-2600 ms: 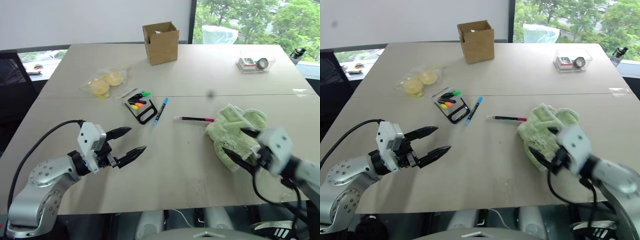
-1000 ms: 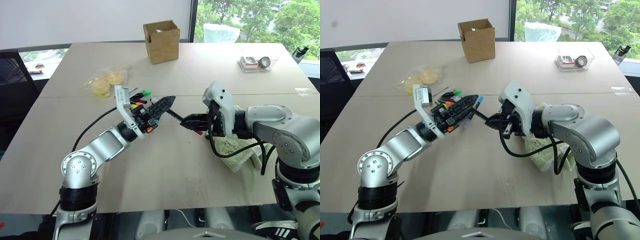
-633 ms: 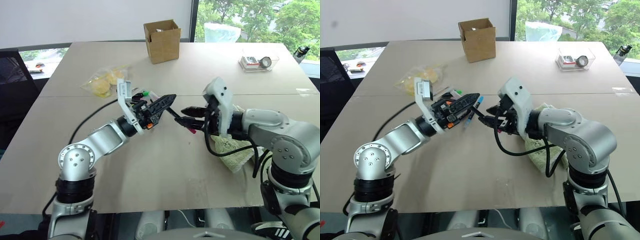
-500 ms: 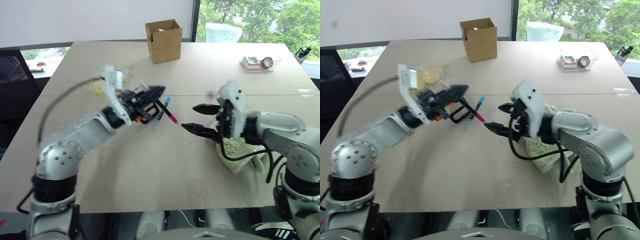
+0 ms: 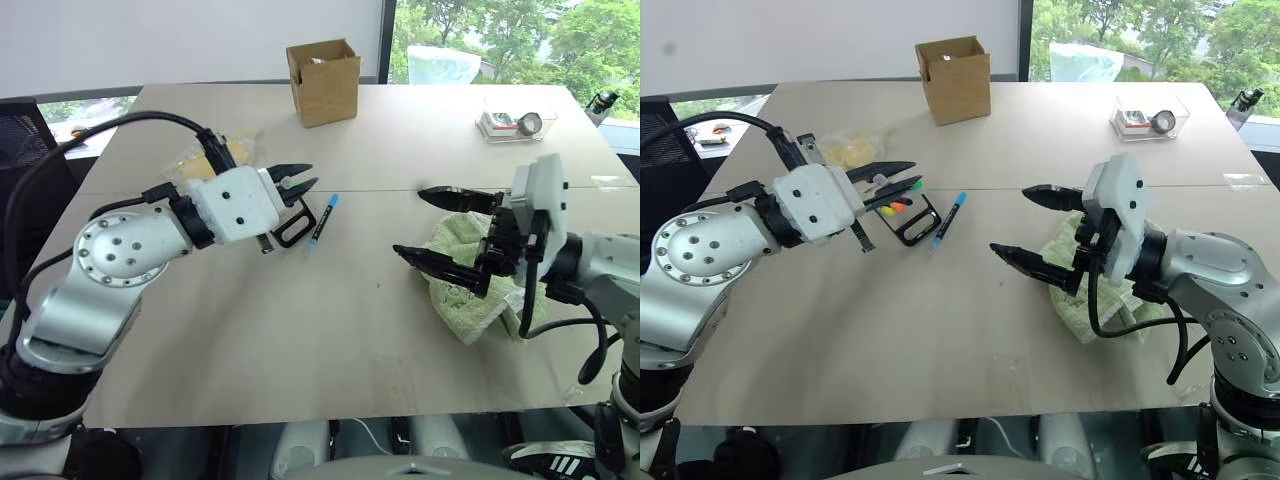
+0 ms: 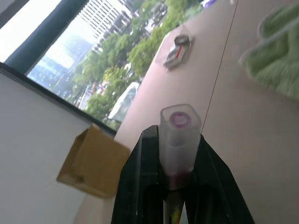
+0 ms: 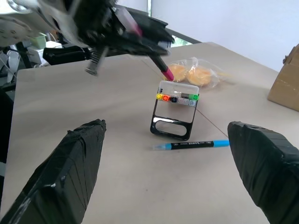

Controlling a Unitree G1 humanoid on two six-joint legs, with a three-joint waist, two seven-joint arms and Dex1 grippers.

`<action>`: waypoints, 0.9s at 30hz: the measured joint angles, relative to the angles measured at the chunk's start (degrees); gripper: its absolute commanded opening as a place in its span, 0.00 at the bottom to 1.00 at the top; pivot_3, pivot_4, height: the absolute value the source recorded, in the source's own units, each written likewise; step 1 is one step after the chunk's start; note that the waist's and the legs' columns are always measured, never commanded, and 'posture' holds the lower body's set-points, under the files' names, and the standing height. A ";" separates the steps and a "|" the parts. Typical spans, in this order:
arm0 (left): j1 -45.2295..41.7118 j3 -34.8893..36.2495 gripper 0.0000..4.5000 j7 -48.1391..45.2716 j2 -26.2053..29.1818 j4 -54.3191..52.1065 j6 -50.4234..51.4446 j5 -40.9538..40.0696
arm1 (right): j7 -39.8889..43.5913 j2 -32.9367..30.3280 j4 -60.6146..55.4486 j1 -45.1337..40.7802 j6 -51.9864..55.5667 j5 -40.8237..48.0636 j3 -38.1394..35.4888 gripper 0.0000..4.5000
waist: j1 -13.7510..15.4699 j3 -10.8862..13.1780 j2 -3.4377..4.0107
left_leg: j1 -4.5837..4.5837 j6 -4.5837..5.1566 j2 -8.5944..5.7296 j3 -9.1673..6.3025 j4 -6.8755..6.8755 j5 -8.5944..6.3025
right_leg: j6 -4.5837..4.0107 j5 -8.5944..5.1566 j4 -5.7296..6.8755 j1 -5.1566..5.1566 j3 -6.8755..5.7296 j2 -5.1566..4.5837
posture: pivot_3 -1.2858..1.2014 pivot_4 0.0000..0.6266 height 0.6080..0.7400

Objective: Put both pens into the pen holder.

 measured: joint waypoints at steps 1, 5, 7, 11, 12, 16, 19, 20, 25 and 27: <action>-0.05 -0.40 0.00 -0.16 -1.18 1.95 -1.16 2.20 | -0.86 -0.21 0.00 -0.01 -0.31 0.11 0.40 0.98 | 0.06 0.00 0.00 | -0.02 0.00 0.00 -0.01 0.00 0.00 | 0.15 0.09 0.00 0.00 -0.01 -0.03 | 0.52 0.24 1.00; -0.50 -1.78 0.00 -1.89 -4.24 7.20 -4.67 5.42 | -2.83 -0.57 -0.06 -0.02 -1.15 0.93 1.04 0.98 | 0.07 0.01 -0.02 | -0.08 0.00 0.00 -0.02 0.01 0.00 | 0.21 0.11 -0.03 -0.02 -0.03 -0.06 | 0.52 0.24 1.00; -1.05 -2.53 0.00 -3.44 -5.42 10.49 -6.88 6.68 | -3.52 -1.00 -0.32 0.07 -1.72 1.30 1.30 0.98 | 0.06 0.01 -0.02 | -0.09 0.01 0.00 -0.02 0.00 0.00 | 0.21 0.11 -0.02 -0.03 -0.04 -0.06 | 0.52 0.24 1.00; -3.27 -4.20 0.00 -5.64 -8.45 15.86 -11.61 8.83 | -3.31 -3.27 -3.13 1.02 -4.85 1.33 1.35 0.98 | 0.13 0.07 -0.07 | -0.12 0.02 0.00 -0.09 0.01 -0.01 | 0.21 0.11 -0.02 -0.03 -0.13 -0.06 | 0.52 0.24 1.00; -4.04 -4.24 0.00 -6.26 -9.04 17.52 -12.76 9.53 | -3.33 -3.71 -3.96 1.66 -5.73 1.74 1.36 0.98 | 0.09 0.07 -0.07 | -0.11 0.02 0.00 -0.07 0.01 -0.01 | 0.22 0.11 0.00 -0.02 -0.11 -0.07 | 0.52 0.24 1.00; -5.58 -4.77 0.00 -6.19 -10.44 20.46 -13.81 12.40 | -3.87 -4.48 -4.10 2.67 -6.41 2.59 1.34 0.98 | 0.05 0.08 -0.09 | -0.11 0.03 0.01 -0.06 0.04 -0.01 | 0.23 0.11 0.01 -0.02 -0.09 -0.07 | 0.52 0.24 1.00; -6.05 -5.10 0.29 -5.31 -11.46 23.92 -13.22 15.47 | -4.96 -5.08 -4.80 3.39 -7.30 3.24 1.34 1.00 | -0.01 0.08 -0.10 | -0.09 0.03 0.01 -0.07 0.05 -0.01 | 0.23 0.12 0.08 -0.02 -0.10 -0.06 | 0.52 0.24 1.00; -6.05 -5.17 0.41 -5.20 -11.52 24.72 -12.75 16.11 | -5.31 -5.19 -4.99 3.84 -7.40 3.49 1.34 1.00 | 0.00 0.08 -0.11 | -0.09 0.03 0.02 -0.08 0.06 -0.01 | 0.23 0.12 0.08 -0.02 -0.11 -0.06 | 0.52 0.24 1.00; -6.05 -5.11 0.90 -7.23 -12.92 23.90 -9.76 14.72 | -6.26 -5.77 -5.15 5.10 -8.20 4.48 1.34 1.00 | 0.10 0.11 -0.14 | -0.13 0.03 0.03 -0.08 0.09 -0.01 | 0.23 0.12 0.08 -0.02 -0.11 -0.10 | 0.52 0.24 1.00; -6.02 -4.62 0.99 -9.36 -13.85 20.84 -5.53 10.65 | -6.68 -6.10 -5.16 5.17 -8.46 4.86 1.34 1.00 | 0.08 0.11 -0.16 | -0.15 0.03 0.03 -0.07 0.11 -0.01 | 0.23 0.12 0.08 -0.01 -0.10 -0.12 | 0.52 0.24 1.00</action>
